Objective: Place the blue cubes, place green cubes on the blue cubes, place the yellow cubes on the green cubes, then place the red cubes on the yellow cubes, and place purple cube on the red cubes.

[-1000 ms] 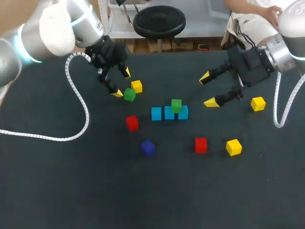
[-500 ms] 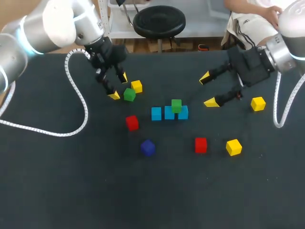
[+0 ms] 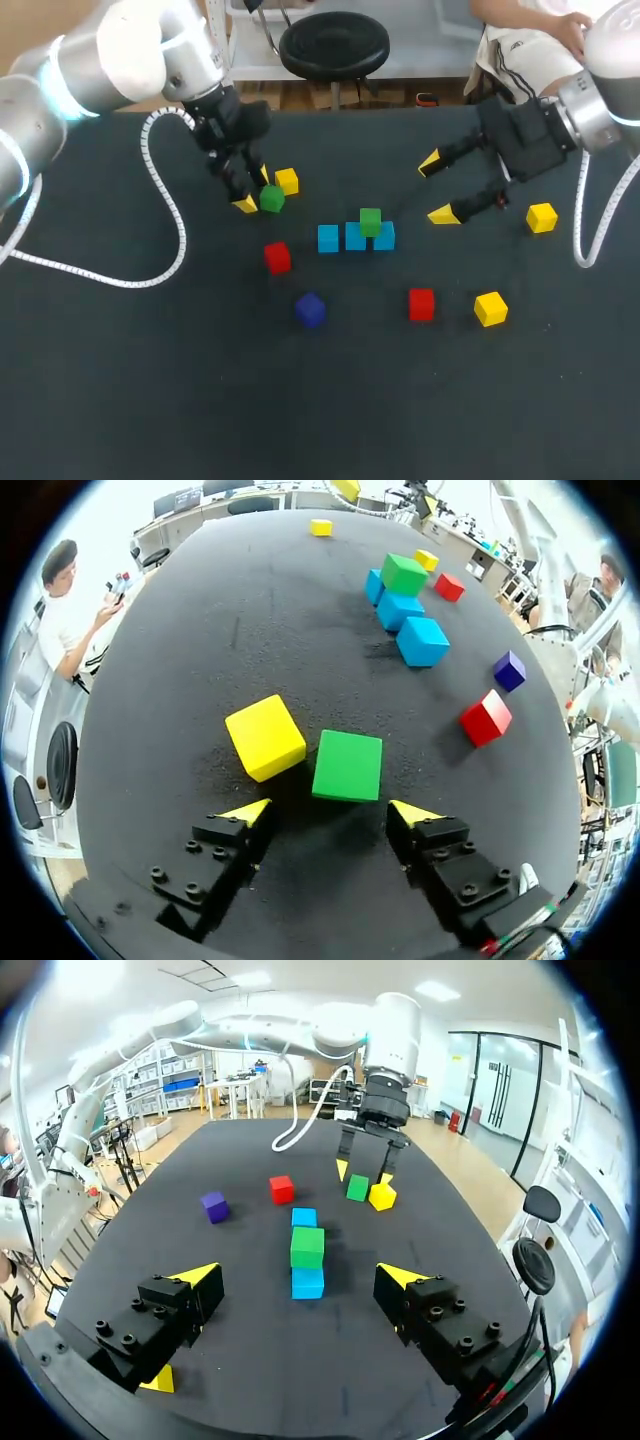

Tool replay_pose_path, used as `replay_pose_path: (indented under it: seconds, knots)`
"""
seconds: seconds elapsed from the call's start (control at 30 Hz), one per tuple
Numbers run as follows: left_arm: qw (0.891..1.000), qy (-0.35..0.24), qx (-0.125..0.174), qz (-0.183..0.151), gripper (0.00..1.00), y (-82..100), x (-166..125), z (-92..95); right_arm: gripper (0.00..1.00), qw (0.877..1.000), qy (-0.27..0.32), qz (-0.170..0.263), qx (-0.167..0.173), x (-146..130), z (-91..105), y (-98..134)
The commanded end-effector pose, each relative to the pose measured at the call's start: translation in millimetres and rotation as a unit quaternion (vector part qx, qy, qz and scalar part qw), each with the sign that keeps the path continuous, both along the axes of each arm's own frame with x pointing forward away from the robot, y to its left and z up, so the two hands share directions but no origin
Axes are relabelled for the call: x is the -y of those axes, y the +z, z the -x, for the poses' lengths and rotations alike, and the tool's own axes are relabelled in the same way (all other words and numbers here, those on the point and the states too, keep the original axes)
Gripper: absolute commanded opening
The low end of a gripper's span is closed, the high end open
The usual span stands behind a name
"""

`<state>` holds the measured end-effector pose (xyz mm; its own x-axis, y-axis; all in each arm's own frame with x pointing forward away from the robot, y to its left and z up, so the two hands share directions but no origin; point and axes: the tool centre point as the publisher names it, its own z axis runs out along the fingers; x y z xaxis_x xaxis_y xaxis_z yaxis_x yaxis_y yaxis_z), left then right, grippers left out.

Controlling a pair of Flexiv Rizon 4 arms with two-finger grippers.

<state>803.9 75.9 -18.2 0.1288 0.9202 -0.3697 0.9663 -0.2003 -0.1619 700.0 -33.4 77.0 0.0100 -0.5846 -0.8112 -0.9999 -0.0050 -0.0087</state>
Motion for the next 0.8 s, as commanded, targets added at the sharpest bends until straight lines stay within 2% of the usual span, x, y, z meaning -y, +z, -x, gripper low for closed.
replay_pose_path:
  seconds: [0.03,0.1,0.13,0.17,0.2,0.33,0.43,0.53,0.6,0.67,0.77,0.8]
  knots:
    - [1.0,-0.001,0.004,0.011,0.5,0.5,-1.3,0.2,1.0,1.0,-0.001,0.0,0.001,0.1,1.1,0.3]
    - [1.0,-0.004,0.008,0.012,0.47,4.1,1.5,1.6,1.0,1.0,-0.001,0.0,0.001,0.1,1.1,0.3]
    - [1.0,-0.004,0.008,0.012,0.51,4.5,1.7,1.9,1.0,1.0,-0.001,0.0,0.001,0.1,1.1,0.3]
    - [1.0,-0.005,0.009,0.012,0.64,4.8,2.1,2.4,1.0,1.0,-0.001,0.0,0.001,0.1,1.1,0.3]
    - [1.0,-0.007,0.008,0.012,0.68,4.6,2.3,3.6,1.0,1.0,-0.001,0.0,0.001,0.1,1.1,0.3]
    - [1.0,-0.011,0.003,0.012,0.73,2.4,3.2,9.5,1.0,1.0,-0.001,0.0,0.001,0.1,1.1,0.3]
    - [1.0,-0.014,0.003,0.014,0.86,2.2,4.4,12.2,1.0,1.0,-0.001,0.0,0.001,0.1,1.1,0.3]
    - [1.0,-0.014,0.006,0.015,0.84,3.0,5.8,13.1,1.0,1.0,-0.001,0.0,0.001,0.1,1.1,0.3]
    - [1.0,-0.015,0.012,0.016,0.73,4.8,7.9,12.6,1.0,1.0,-0.001,0.0,0.001,0.1,1.1,0.3]
    - [1.0,-0.016,0.016,0.018,0.72,6.3,10.2,12.1,1.0,1.0,-0.001,0.0,0.001,0.1,1.1,0.3]
    - [0.999,-0.016,0.019,0.02,0.49,6.6,11.2,11.9,1.0,1.0,-0.001,0.0,0.001,0.1,1.1,0.3]
    - [0.999,-0.015,0.019,0.02,0.47,6.3,11.8,12.2,1.0,1.0,-0.001,0.0,0.001,0.1,1.1,0.3]
